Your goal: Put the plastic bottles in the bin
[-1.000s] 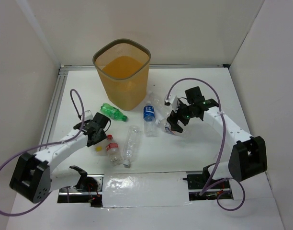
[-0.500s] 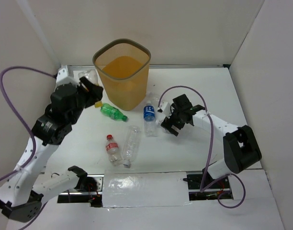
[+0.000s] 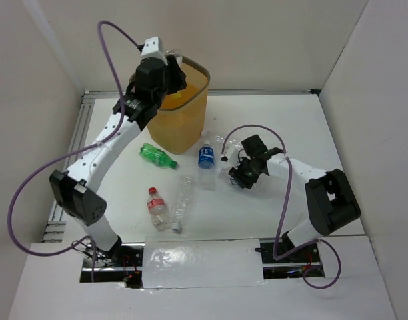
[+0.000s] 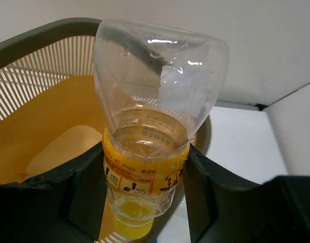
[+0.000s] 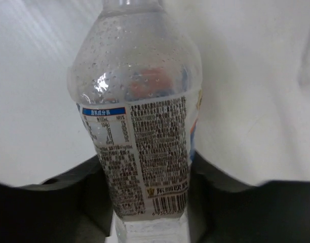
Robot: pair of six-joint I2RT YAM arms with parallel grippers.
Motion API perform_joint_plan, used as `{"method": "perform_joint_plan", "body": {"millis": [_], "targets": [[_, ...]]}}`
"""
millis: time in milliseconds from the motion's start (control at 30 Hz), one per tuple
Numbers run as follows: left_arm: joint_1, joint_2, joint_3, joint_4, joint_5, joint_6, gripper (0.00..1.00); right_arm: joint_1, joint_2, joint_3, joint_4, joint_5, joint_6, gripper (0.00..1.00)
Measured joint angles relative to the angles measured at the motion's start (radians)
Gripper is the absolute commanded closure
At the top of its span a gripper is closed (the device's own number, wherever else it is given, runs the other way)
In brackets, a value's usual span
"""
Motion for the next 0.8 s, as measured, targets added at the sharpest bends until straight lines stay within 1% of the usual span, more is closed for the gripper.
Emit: {"method": "perform_joint_plan", "body": {"millis": [33,67,100,167,200,300,333,400,467,500,533,633,733,800], "targets": [[0.000,0.034,0.024,-0.003,-0.009,0.008,0.29,-0.006,-0.006,0.000,-0.016,-0.018,-0.006,0.72],[0.000,0.063,0.045,-0.006,-0.015,0.020,0.15,-0.014,-0.014,0.000,-0.035,-0.037,-0.023,0.74],[0.000,0.084,0.059,-0.008,-0.021,0.029,0.10,-0.021,-0.024,0.000,-0.061,-0.062,-0.040,0.75],[0.000,0.108,0.071,-0.016,-0.028,0.040,0.05,-0.030,-0.052,0.000,-0.133,-0.114,-0.079,0.75],[0.000,0.109,0.071,-0.024,-0.031,0.047,0.00,-0.035,-0.074,0.003,-0.182,-0.145,-0.107,0.76],[0.000,0.098,0.071,-0.029,-0.032,0.068,0.00,-0.043,-0.144,0.048,-0.326,-0.212,-0.181,0.77],[-0.001,0.087,0.071,-0.032,-0.031,0.077,0.00,-0.043,-0.167,0.085,-0.383,-0.230,-0.207,0.77],[-0.005,0.056,0.076,-0.047,-0.029,0.097,0.00,-0.048,-0.192,0.180,-0.465,-0.254,-0.252,0.78],[-0.013,0.015,0.076,-0.078,-0.025,0.104,0.00,-0.060,-0.199,0.304,-0.510,-0.277,-0.285,0.79],[-0.026,-0.045,0.069,-0.089,-0.026,0.105,0.00,-0.067,-0.199,0.362,-0.523,-0.286,-0.297,0.79],[-0.039,-0.104,0.030,-0.071,-0.023,0.104,0.00,-0.072,-0.198,0.421,-0.534,-0.291,-0.301,0.80],[-0.077,-0.387,-0.195,-0.084,-0.018,0.077,0.00,-0.085,-0.193,0.593,-0.503,-0.314,-0.272,0.80],[-0.092,-0.678,-0.426,-0.159,-0.027,-0.007,0.00,-0.089,-0.191,0.698,-0.383,-0.351,-0.178,0.82],[-0.090,-0.828,-0.552,-0.237,-0.044,-0.074,0.00,-0.089,-0.177,0.740,-0.273,-0.383,-0.093,0.82]]}}
